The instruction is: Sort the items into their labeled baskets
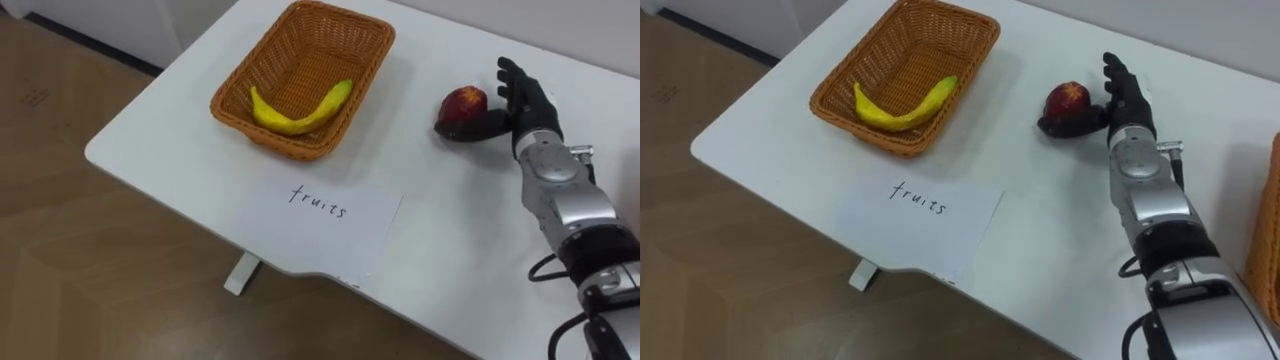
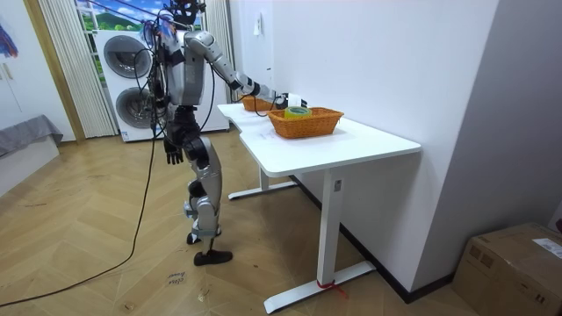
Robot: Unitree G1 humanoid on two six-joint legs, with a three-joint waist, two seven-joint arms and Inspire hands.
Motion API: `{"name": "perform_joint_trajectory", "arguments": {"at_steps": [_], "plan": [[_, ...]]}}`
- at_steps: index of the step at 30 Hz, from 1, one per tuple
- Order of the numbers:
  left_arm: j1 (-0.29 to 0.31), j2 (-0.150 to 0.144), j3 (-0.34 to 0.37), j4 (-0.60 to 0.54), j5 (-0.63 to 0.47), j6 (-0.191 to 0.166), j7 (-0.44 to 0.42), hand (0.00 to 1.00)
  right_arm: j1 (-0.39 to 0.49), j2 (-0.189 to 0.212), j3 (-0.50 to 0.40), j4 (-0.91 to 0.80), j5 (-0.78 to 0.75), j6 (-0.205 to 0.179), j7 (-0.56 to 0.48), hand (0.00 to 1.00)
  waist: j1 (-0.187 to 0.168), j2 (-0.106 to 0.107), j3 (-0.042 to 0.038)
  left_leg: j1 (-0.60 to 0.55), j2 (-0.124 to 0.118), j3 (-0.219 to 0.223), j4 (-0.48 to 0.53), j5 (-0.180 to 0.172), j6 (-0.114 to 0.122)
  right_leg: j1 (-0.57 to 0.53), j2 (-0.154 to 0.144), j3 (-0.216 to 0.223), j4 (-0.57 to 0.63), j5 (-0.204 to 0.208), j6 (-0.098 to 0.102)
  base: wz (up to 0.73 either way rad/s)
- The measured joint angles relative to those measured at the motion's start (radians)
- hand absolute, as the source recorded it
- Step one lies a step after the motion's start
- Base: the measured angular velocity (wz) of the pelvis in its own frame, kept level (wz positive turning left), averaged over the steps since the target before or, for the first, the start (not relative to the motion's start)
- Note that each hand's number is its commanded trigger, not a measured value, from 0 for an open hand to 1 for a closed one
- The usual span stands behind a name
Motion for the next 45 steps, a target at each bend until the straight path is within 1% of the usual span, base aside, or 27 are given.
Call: {"name": "perform_joint_trajectory", "arguments": {"at_steps": [3, 8, 13, 16, 19, 21, 23, 24, 28, 33, 34, 35, 38, 40, 42, 44, 45], "plan": [[0.002, 0.000, 0.000, 0.000, -0.001, 0.000, 0.000, 0.00, 0.000, 0.000, -0.002, 0.000, 0.000, 0.000, 0.001, 0.00, -0.001, 0.004, -0.0022, 0.000, 0.000, -0.001, 0.001, 0.000, 0.000, 0.001, 0.000, -0.008, 0.000, 0.000, 0.000, 0.00], [0.004, 0.000, 0.000, 0.000, -0.001, 0.000, 0.000, 0.00, 0.000, 0.000, -0.002, 0.000, -0.001, 0.000, 0.001, 0.00, -0.001, 0.011, -0.0063, -0.001, 0.000, -0.002, 0.001, 0.000, 0.000, 0.001, -0.001, -0.011, 0.001, 0.000, 0.000, 0.00], [0.004, 0.000, 0.000, 0.000, -0.001, -0.001, 0.000, 0.00, 0.000, 0.000, -0.002, 0.000, -0.001, -0.001, 0.003, 0.00, -0.001, 0.012, -0.0065, -0.001, 0.000, -0.003, 0.000, 0.000, 0.000, 0.002, -0.002, -0.011, 0.001, -0.001, 0.000, 0.00], [0.005, 0.000, 0.000, 0.001, 0.000, -0.007, 0.007, 0.00, -0.003, -0.001, 0.000, 0.002, -0.029, -0.001, 0.000, 0.00, 0.002, 0.010, -0.0054, 0.000, 0.000, -0.001, -0.002, 0.000, 0.000, -0.001, -0.003, -0.011, 0.002, -0.004, -0.001, 0.00], [0.008, 0.000, 0.000, -0.002, 0.001, -0.013, 0.007, 0.00, -0.003, 0.002, 0.001, 0.002, -0.099, -0.001, -0.002, 0.00, 0.003, 0.006, -0.0032, 0.000, 0.000, 0.003, -0.005, 0.000, -0.001, -0.003, -0.003, -0.011, 0.003, -0.006, -0.001, 0.00], [0.008, 0.001, 0.000, -0.004, 0.001, -0.013, 0.005, 0.00, -0.003, 0.007, 0.002, 0.002, -0.142, -0.001, -0.011, 0.00, 0.006, 0.002, -0.0013, 0.001, 0.000, 0.004, -0.005, 0.000, -0.001, -0.008, -0.003, -0.008, 0.006, -0.007, -0.002, -0.02], [0.008, 0.003, 0.000, -0.014, 0.000, -0.013, 0.005, 0.00, -0.004, 0.010, 0.009, 0.003, -0.180, -0.001, -0.026, 0.00, 0.021, -0.010, 0.0034, 0.000, 0.002, 0.005, -0.004, 0.002, -0.003, -0.019, -0.003, -0.003, 0.015, -0.008, -0.003, -0.07], [0.008, 0.003, -0.001, -0.016, -0.001, -0.014, 0.005, 0.00, -0.004, 0.010, 0.011, 0.003, -0.184, 0.000, -0.030, 0.00, 0.023, -0.011, 0.0042, -0.001, 0.002, 0.005, -0.004, 0.002, -0.003, -0.020, -0.003, -0.004, 0.017, -0.008, -0.003, 0.00], [0.008, 0.003, -0.006, -0.016, -0.001, -0.013, -0.001, 0.00, -0.017, 0.009, 0.011, 0.018, -0.189, 0.013, -0.036, 0.00, 0.028, -0.017, 0.0043, -0.006, 0.001, 0.002, -0.005, 0.002, -0.003, -0.020, -0.003, -0.010, 0.018, -0.008, -0.003, 0.03], [0.008, 0.003, -0.014, -0.016, -0.004, -0.010, -0.005, 0.00, -0.028, 0.009, 0.012, 0.048, -0.190, 0.013, -0.035, 0.00, 0.032, -0.019, 0.0039, -0.015, 0.001, -0.001, 0.002, 0.002, -0.003, -0.020, -0.003, -0.010, 0.018, -0.009, -0.004, 0.01], [0.008, 0.003, -0.016, -0.015, -0.012, -0.008, -0.009, 0.00, -0.028, 0.010, 0.012, 0.050, -0.191, 0.013, -0.035, 0.55, 0.034, -0.019, 0.0041, -0.015, 0.001, -0.001, 0.002, 0.002, -0.003, -0.020, -0.003, -0.010, 0.018, -0.009, -0.004, 0.00], [0.008, 0.003, -0.015, -0.015, -0.024, -0.005, -0.012, 0.00, -0.028, 0.010, 0.011, 0.052, -0.200, 0.013, -0.033, 1.00, 0.034, -0.020, 0.0046, -0.016, 0.001, -0.001, 0.003, 0.002, -0.003, -0.020, -0.003, -0.010, 0.018, -0.009, -0.004, 0.00], [0.008, 0.003, -0.015, -0.016, -0.037, -0.005, -0.021, 0.00, -0.028, 0.009, 0.011, 0.054, -0.221, 0.013, -0.033, 1.00, 0.037, -0.022, 0.0069, -0.018, 0.001, -0.001, 0.003, 0.002, -0.003, -0.023, -0.003, -0.011, 0.018, -0.010, -0.005, 0.00], [0.009, 0.003, -0.016, -0.016, -0.041, -0.005, -0.023, 0.00, -0.028, 0.008, 0.010, 0.054, -0.245, 0.013, -0.046, 1.00, 0.038, -0.024, 0.0069, -0.021, 0.001, 0.000, 0.003, 0.002, -0.004, -0.028, -0.002, -0.011, 0.019, -0.010, -0.005, 0.00], [0.007, 0.003, -0.017, -0.017, -0.042, -0.005, -0.023, 0.00, -0.029, -0.003, 0.012, 0.054, -0.275, 0.012, -0.068, 1.00, 0.043, -0.025, 0.0069, -0.024, 0.002, 0.000, 0.004, 0.002, -0.004, -0.035, -0.002, -0.011, 0.020, -0.010, -0.006, -0.02], [0.007, 0.003, -0.017, -0.018, -0.044, -0.005, -0.021, 0.00, -0.029, -0.027, 0.014, 0.054, -0.300, 0.012, -0.078, 1.00, 0.053, -0.024, 0.0072, -0.024, 0.002, 0.001, 0.003, 0.002, -0.004, -0.039, -0.002, -0.011, 0.021, -0.010, -0.006, 0.00], [0.007, 0.003, -0.017, -0.018, -0.044, -0.005, -0.021, 0.00, -0.029, -0.032, 0.016, 0.053, -0.305, 0.012, -0.078, 1.00, 0.054, -0.024, 0.0073, -0.025, 0.002, 0.000, 0.002, 0.002, -0.004, -0.039, -0.002, -0.011, 0.021, -0.010, -0.006, 0.00]]}}
